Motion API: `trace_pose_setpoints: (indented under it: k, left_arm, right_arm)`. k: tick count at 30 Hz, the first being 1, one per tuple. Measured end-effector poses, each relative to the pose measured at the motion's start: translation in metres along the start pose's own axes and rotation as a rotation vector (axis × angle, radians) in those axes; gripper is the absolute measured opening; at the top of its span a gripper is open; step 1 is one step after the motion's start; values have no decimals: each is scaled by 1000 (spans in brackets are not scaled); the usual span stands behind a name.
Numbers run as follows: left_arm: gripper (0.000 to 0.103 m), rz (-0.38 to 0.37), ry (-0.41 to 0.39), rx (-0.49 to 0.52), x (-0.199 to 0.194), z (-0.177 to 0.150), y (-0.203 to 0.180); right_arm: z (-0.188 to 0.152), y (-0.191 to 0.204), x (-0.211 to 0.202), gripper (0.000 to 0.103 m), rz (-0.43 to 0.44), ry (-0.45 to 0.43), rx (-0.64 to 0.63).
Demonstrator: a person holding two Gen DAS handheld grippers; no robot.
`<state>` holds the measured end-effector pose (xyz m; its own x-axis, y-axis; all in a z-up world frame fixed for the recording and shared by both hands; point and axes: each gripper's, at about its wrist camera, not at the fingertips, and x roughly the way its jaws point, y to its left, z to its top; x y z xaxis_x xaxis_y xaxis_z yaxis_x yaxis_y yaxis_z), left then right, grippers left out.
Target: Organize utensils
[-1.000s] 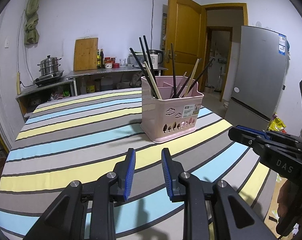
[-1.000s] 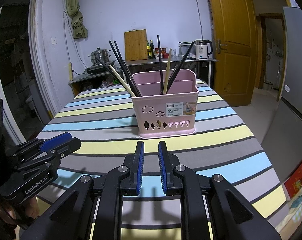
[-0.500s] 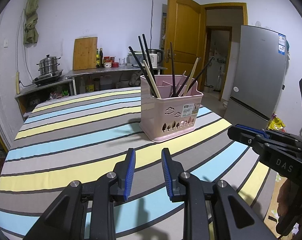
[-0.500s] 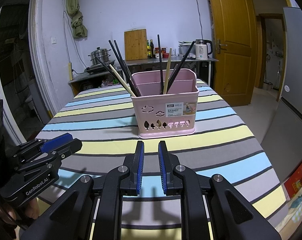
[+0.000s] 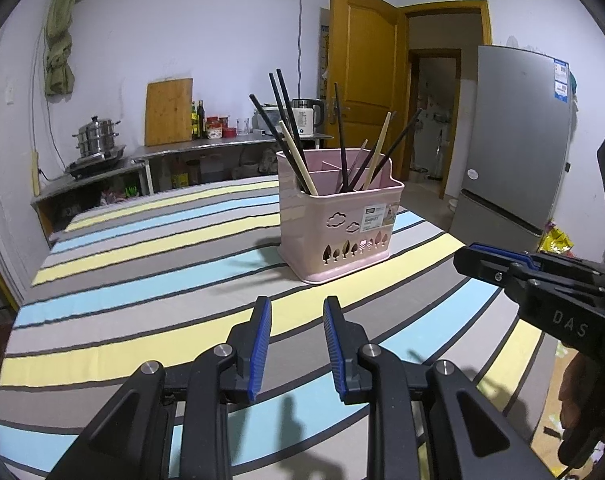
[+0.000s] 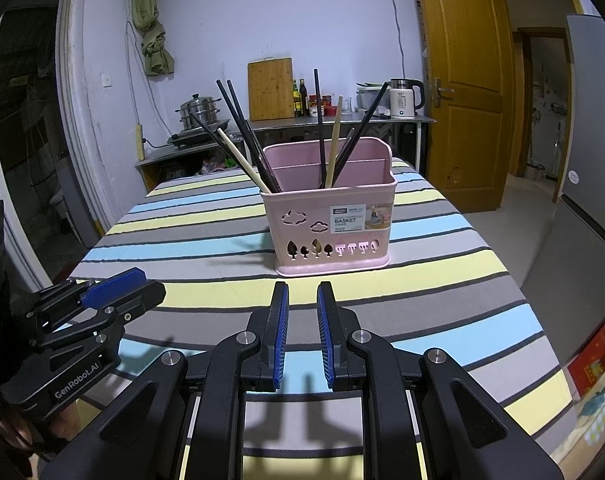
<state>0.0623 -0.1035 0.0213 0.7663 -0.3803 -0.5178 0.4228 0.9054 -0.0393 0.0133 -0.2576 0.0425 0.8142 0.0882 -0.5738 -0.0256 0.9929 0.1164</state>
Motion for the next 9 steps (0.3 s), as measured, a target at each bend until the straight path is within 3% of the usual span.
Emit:
trace_pose_setpoints:
  k: [9]
  left_arm:
    - [26, -6, -4, 2, 2, -1, -2]
  right_arm:
    - [-1, -3, 1, 15, -5, -1, -1]
